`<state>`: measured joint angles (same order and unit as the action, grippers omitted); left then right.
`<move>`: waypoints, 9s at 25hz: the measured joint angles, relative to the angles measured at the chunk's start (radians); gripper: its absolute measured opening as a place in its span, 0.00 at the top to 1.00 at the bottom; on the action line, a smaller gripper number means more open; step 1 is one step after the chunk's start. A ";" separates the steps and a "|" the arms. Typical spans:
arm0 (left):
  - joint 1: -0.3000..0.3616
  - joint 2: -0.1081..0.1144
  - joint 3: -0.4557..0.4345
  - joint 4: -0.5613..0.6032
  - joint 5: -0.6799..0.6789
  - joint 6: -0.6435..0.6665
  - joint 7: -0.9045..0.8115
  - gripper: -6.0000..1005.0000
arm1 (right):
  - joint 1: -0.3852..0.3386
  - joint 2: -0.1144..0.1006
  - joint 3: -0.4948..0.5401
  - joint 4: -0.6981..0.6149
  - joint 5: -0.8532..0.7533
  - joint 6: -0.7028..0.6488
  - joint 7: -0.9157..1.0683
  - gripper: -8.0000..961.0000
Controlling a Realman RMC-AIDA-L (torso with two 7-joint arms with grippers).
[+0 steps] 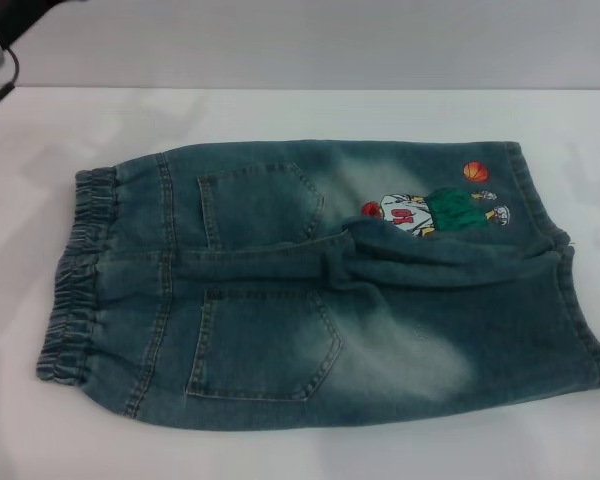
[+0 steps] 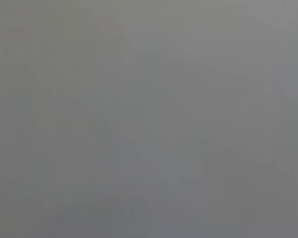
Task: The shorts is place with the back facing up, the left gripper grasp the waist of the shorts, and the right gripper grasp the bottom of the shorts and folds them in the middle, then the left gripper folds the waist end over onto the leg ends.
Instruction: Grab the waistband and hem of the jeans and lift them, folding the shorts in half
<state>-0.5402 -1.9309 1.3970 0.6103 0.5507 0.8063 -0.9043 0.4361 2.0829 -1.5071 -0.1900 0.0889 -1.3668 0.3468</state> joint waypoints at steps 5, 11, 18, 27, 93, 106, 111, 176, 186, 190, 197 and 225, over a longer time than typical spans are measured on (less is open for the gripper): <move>-0.002 0.061 -0.007 0.095 0.229 0.007 -0.308 0.22 | 0.006 -0.001 0.012 0.000 0.000 0.014 0.002 0.37; -0.058 0.119 -0.160 0.173 0.764 0.242 -0.797 0.22 | 0.016 -0.003 0.056 0.000 0.000 0.037 0.009 0.37; -0.120 0.127 -0.454 0.204 1.274 0.638 -1.096 0.22 | 0.021 -0.005 0.156 0.002 0.028 0.065 0.006 0.37; 0.030 0.117 -0.498 0.230 1.411 0.752 -1.263 0.22 | 0.027 -0.039 0.335 0.027 0.123 0.105 -0.010 0.37; 0.038 0.049 -0.648 0.236 1.943 0.868 -1.416 0.22 | 0.089 -0.081 0.514 0.013 0.118 0.152 -0.094 0.37; 0.003 0.040 -0.642 0.209 2.019 0.868 -1.419 0.22 | 0.083 -0.081 0.510 0.012 0.111 0.150 -0.094 0.37; 0.002 0.039 -0.642 0.209 2.020 0.878 -1.421 0.22 | 0.080 -0.081 0.511 0.012 0.107 0.149 -0.094 0.37; -0.072 0.013 -0.627 0.245 2.049 0.939 -1.427 0.32 | 0.064 -0.075 0.518 0.012 0.106 0.144 -0.094 0.37; -0.073 0.011 -0.616 0.251 2.051 0.939 -1.421 0.65 | 0.055 -0.074 0.519 0.012 0.113 0.137 -0.094 0.37; -0.076 0.009 -0.615 0.249 2.057 0.939 -1.421 0.80 | 0.053 -0.074 0.519 0.012 0.114 0.136 -0.094 0.37; -0.077 0.008 -0.615 0.250 2.060 0.939 -1.421 0.97 | 0.056 -0.073 0.519 0.012 0.115 0.135 -0.094 0.37; -0.106 0.027 -0.615 0.244 2.099 0.972 -1.461 0.57 | 0.063 -0.077 0.519 0.012 0.114 0.141 -0.094 0.37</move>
<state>-0.6463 -1.9035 0.7823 0.8547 2.6496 1.7781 -2.3658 0.4987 2.0059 -0.9878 -0.1779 0.2032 -1.2257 0.2531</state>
